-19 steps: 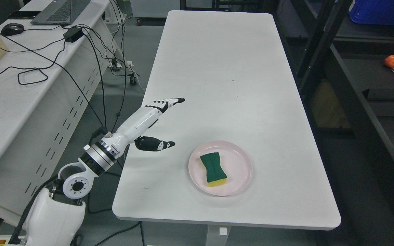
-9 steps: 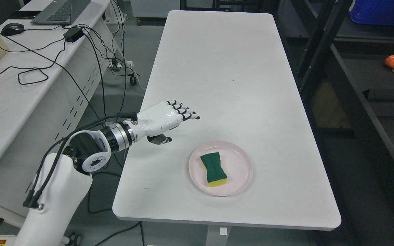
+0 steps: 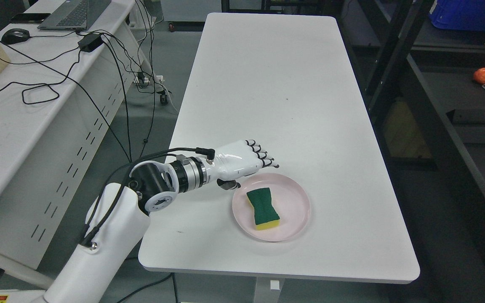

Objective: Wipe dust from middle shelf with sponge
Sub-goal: 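Reach the left hand over the pink plate toward the sponge, then grasp the green-and-yellow sponge on the plate with the left hand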

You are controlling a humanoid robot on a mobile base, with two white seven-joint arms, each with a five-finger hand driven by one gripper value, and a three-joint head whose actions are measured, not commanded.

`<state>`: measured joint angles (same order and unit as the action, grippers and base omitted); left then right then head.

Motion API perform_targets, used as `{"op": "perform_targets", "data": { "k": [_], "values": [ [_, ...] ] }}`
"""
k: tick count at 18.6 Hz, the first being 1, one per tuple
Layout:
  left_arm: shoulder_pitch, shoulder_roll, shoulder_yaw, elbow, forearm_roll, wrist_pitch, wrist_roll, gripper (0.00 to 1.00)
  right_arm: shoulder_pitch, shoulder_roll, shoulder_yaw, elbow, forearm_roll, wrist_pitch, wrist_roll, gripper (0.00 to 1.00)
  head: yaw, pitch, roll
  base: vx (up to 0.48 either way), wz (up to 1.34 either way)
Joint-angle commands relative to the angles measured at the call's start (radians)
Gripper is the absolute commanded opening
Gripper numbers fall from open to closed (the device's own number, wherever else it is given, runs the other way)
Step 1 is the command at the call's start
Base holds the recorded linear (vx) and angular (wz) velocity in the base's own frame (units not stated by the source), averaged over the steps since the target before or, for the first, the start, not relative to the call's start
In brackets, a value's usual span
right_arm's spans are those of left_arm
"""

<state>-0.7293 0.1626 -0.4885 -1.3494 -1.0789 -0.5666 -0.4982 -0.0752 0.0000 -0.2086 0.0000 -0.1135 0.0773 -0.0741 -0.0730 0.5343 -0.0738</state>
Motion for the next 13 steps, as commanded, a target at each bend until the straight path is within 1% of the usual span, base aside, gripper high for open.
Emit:
{"op": "perform_targets", "data": {
  "k": [1,5,6,8,10,13],
  "values": [
    [0.024,-0.103,-0.113,0.058,-0.010,-0.001,0.001,0.87,0.000,-0.017,0.000,-0.017,0.000,-0.001,0.000,1.00,0.0000,0.000,0.000,0.000,0.00],
    [0.024,-0.103,-0.101,0.039,-0.009,-0.001,-0.003,0.87,0.000,-0.017,0.000,-0.017,0.000,-0.001,0.000,1.00,0.0000,0.000,0.000,0.000,0.00],
    [0.024,-0.101,-0.099,0.020,-0.009,-0.001,-0.020,0.87,0.000,-0.017,0.000,-0.017,0.000,-0.001,0.000,1.00,0.0000,0.000,0.000,0.000,0.00],
    [0.033,-0.097,-0.088,-0.029,-0.007,-0.001,-0.098,0.87,0.002,-0.017,0.000,-0.017,0.000,-0.001,0.000,1.00,0.0000,0.000,0.000,0.000,0.00],
    [0.042,-0.100,-0.064,-0.028,-0.009,0.000,-0.111,0.86,0.000,-0.017,0.000,-0.017,0.000,-0.001,0.000,1.00,0.0000,0.000,0.000,0.000,0.00],
    [0.062,-0.100,-0.059,-0.024,-0.012,0.008,-0.112,0.86,0.000,-0.017,0.000,-0.017,0.000,-0.001,0.000,1.00,0.0000,0.000,0.000,0.000,0.00]
  ]
}}
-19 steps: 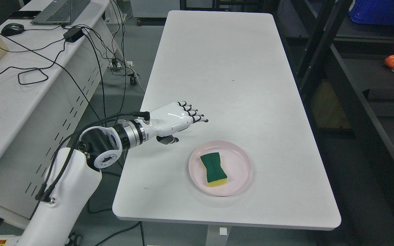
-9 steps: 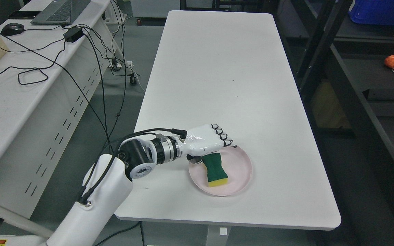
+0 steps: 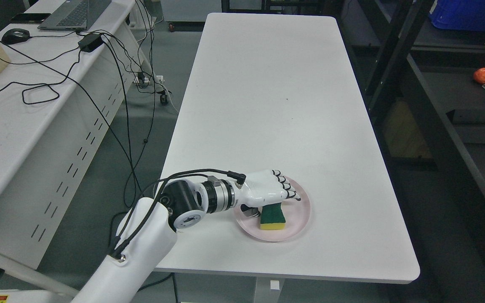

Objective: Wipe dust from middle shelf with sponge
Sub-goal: 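Grasp the green-and-yellow sponge on the plate with the left hand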

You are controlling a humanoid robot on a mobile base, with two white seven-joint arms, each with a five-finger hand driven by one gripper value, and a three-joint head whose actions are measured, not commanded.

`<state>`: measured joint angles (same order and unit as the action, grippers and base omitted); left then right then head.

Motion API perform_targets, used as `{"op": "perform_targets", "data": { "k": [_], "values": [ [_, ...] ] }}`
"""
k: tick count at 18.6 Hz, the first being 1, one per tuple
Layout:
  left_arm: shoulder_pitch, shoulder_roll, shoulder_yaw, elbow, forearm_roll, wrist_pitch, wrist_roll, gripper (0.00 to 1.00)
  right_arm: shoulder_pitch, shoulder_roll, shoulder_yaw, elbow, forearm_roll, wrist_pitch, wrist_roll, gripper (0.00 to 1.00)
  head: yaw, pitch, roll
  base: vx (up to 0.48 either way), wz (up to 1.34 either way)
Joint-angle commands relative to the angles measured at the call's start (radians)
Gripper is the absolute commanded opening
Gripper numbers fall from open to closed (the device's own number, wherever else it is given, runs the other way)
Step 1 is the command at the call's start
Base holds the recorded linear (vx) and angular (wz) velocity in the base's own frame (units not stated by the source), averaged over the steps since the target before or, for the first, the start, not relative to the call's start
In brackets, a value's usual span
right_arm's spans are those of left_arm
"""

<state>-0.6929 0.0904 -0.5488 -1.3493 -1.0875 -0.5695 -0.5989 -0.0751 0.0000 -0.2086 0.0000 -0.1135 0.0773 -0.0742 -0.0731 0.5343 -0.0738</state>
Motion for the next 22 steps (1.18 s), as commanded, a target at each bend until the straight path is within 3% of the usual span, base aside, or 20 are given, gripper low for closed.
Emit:
{"op": "perform_targets", "data": {
  "k": [1,3,5,8,13,15,20,22],
  "values": [
    [0.032,-0.027,0.006,-0.022,-0.002,0.014,-0.012,0.86,0.000,-0.017,0.000,-0.017,0.000,-0.001,0.001,1.00,0.0000,0.000,0.000,0.000,0.00],
    [0.049,-0.031,0.033,-0.022,-0.002,0.016,-0.012,0.84,0.000,-0.017,0.000,-0.017,0.000,-0.001,0.001,1.00,0.0000,0.000,0.000,0.000,0.00],
    [0.061,-0.034,0.065,-0.022,0.005,0.014,-0.012,0.75,0.000,-0.017,0.000,-0.017,0.000,-0.001,0.001,1.00,0.0000,0.000,0.000,0.000,0.00],
    [0.085,-0.035,0.122,-0.024,0.079,0.004,-0.013,0.52,0.000,-0.017,0.000,-0.017,0.000,-0.001,0.001,1.00,0.0000,0.000,0.000,0.000,0.00],
    [0.125,-0.043,0.219,-0.007,0.407,0.005,-0.012,0.13,0.000,-0.017,0.000,-0.017,0.000,-0.001,0.001,1.00,0.0000,0.000,0.000,0.000,0.00],
    [0.156,-0.049,0.280,-0.005,0.521,0.005,-0.012,0.02,0.000,-0.017,0.000,-0.017,0.000,-0.001,0.001,1.00,0.0000,0.000,0.000,0.000,0.00],
    [0.196,-0.073,0.476,-0.014,0.843,0.005,0.007,0.00,0.001,-0.017,0.000,-0.017,0.000,-0.001,0.001,1.00,0.0000,0.000,0.000,0.000,0.00],
    [0.199,-0.073,0.497,-0.016,1.025,0.013,0.091,0.00,0.000,-0.017,0.000,-0.017,0.000,-0.001,0.001,1.00,0.0000,0.000,0.000,0.000,0.00]
  ]
}}
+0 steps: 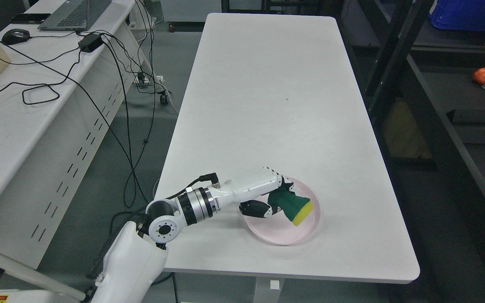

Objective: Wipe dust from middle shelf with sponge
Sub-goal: 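Lift the sponge off the plate with the left hand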

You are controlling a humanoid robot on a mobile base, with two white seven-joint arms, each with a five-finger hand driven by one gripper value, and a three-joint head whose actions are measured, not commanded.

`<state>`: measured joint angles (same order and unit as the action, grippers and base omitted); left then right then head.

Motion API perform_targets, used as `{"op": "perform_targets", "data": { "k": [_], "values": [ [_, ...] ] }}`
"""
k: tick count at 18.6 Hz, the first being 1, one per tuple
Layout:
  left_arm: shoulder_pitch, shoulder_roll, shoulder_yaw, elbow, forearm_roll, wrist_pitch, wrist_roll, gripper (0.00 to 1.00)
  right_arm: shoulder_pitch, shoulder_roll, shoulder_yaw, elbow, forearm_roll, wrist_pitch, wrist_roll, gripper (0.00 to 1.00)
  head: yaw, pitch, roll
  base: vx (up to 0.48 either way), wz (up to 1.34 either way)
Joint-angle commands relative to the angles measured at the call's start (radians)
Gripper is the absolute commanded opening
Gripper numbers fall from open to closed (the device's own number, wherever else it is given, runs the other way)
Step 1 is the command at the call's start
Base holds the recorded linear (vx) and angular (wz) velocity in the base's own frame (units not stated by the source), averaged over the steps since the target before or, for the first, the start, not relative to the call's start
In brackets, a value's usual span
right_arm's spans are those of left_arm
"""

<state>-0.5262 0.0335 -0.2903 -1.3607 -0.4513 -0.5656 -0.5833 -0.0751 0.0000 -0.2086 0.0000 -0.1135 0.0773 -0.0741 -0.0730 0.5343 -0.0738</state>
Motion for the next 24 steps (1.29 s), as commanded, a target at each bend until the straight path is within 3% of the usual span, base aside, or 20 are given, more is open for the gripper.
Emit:
{"op": "perform_targets", "data": {
  "k": [1,4,8,24],
  "values": [
    [0.035,-0.016,0.261,-0.005,0.458,0.010,0.133,0.00,0.000,-0.017,0.000,-0.017,0.000,-0.001,0.001,1.00,0.0000,0.000,0.000,0.000,0.00],
    [0.069,-0.016,0.287,-0.004,0.598,0.010,0.227,0.00,0.000,-0.017,0.000,-0.017,0.000,-0.001,0.001,1.00,0.0000,0.000,0.000,-0.005,-0.01],
    [0.110,-0.016,0.283,-0.006,0.606,0.004,0.299,0.00,0.000,-0.017,0.000,-0.017,0.000,-0.001,0.001,1.00,0.0000,0.000,0.000,-0.038,-0.02],
    [0.144,-0.016,0.138,-0.063,0.605,-0.028,0.306,0.00,0.001,-0.017,0.000,-0.017,0.000,-0.001,0.001,1.00,0.0000,0.000,0.000,-0.178,-0.11]
  ]
}}
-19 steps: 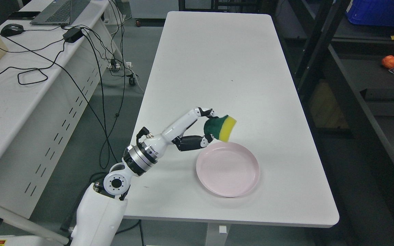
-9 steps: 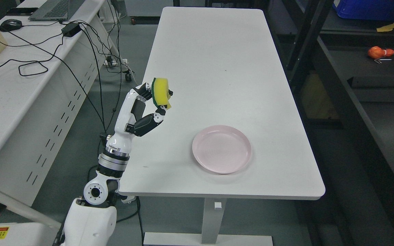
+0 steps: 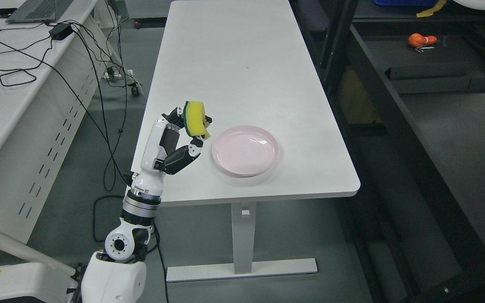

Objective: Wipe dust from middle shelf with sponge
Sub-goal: 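Carry the sponge in the left hand toward the dark metal shelf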

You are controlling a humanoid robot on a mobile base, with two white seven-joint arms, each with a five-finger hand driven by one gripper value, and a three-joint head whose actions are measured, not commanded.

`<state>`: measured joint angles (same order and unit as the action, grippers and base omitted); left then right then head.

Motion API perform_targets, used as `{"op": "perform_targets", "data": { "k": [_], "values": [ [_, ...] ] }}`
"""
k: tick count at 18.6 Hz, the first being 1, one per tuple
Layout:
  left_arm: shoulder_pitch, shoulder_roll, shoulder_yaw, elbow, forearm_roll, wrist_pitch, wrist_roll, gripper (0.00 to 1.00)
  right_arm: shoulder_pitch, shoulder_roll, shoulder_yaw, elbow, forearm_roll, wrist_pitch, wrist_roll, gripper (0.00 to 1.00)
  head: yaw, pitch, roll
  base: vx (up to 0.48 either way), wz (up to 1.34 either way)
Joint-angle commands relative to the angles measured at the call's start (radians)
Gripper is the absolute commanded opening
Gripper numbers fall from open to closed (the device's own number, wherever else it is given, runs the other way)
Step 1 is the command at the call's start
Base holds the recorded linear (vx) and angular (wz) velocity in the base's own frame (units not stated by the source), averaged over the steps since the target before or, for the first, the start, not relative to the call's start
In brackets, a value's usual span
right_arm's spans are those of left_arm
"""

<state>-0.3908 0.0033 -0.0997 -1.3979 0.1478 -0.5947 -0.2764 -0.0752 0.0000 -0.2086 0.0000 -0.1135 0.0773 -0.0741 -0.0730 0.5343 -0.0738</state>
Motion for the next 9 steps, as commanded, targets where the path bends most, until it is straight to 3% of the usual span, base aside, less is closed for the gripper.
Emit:
{"op": "perform_targets", "data": {
  "k": [1,9],
  "values": [
    [0.009,0.014,-0.055,-0.026,0.006,0.001,-0.001,0.00,0.000,-0.017,0.000,-0.017,0.000,-0.001,0.000,1.00,0.0000,0.000,0.000,-0.201,-0.24],
    [0.021,0.014,-0.083,-0.023,0.006,0.001,0.000,0.00,0.000,-0.017,0.000,-0.017,0.000,-0.001,0.000,1.00,0.0000,0.000,0.000,-0.223,-0.41]
  ]
}}
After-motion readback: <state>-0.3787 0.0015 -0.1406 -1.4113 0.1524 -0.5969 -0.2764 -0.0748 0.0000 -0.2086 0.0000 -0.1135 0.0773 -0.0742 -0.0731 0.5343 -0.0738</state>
